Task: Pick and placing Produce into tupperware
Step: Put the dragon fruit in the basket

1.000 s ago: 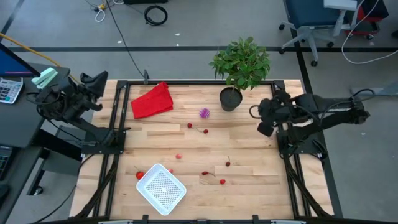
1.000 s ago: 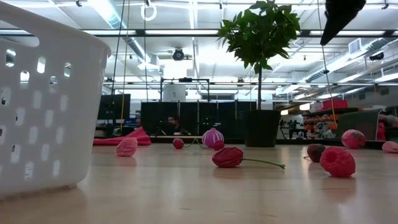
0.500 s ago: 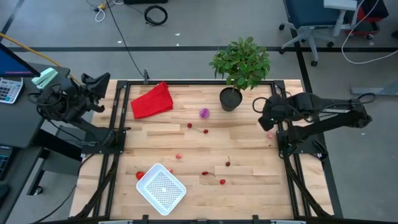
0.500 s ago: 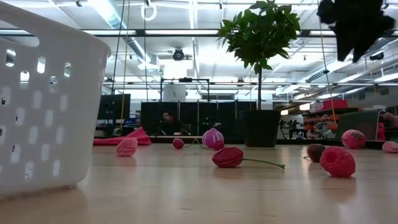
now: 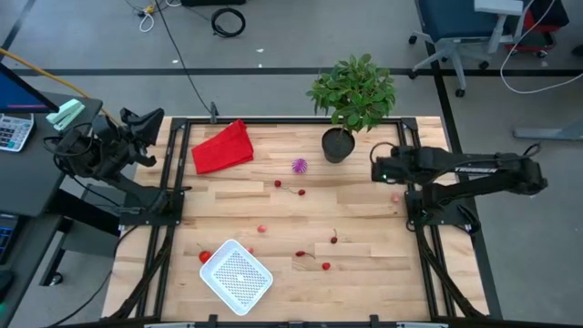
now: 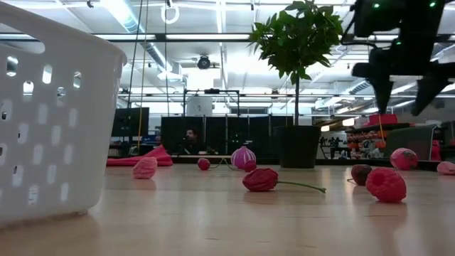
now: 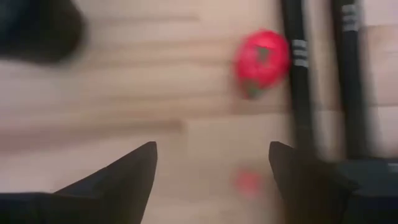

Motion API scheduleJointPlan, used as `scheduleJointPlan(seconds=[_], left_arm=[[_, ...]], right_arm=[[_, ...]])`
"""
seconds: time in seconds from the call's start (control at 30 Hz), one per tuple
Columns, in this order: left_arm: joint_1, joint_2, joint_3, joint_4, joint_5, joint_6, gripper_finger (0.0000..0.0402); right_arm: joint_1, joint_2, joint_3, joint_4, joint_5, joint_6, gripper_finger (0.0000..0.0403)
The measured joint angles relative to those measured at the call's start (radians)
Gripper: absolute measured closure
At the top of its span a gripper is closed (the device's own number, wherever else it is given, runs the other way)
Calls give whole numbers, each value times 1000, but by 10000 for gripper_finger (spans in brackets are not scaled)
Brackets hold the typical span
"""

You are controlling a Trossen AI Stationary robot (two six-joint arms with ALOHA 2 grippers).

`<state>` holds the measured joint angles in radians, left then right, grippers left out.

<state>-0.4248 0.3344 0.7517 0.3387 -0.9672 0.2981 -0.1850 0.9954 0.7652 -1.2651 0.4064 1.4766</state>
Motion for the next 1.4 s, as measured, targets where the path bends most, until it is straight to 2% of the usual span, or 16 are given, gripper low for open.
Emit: scheduleJointPlan(seconds=[0.13,0.33,0.6,0.8,0.93,1.1,1.17,1.3,1.4], left_arm=[[0,0,0,0,0,0,373],[0,0,0,-2,0,0,368],[0,0,0,-6,0,0,362],[0,0,0,-9,0,1,370],[0,0,0,-13,0,2,374],[0,0,0,-17,0,2,368],[0,0,0,-16,0,2,365],[0,0,0,-16,0,1,361],[0,0,0,-16,0,1,363]], right_arm=[[-92,8,-4,35,32,0,96],[-186,8,-4,72,-45,-3,99],[-190,8,-4,141,-46,-168,99],[-190,8,-4,185,-44,-176,99],[-190,8,-4,251,32,-220,99],[-195,8,-4,392,44,-107,99],[-206,8,-4,428,92,-93,99],[-229,8,-4,428,227,-170,99],[-240,8,-4,436,244,-253,99]])
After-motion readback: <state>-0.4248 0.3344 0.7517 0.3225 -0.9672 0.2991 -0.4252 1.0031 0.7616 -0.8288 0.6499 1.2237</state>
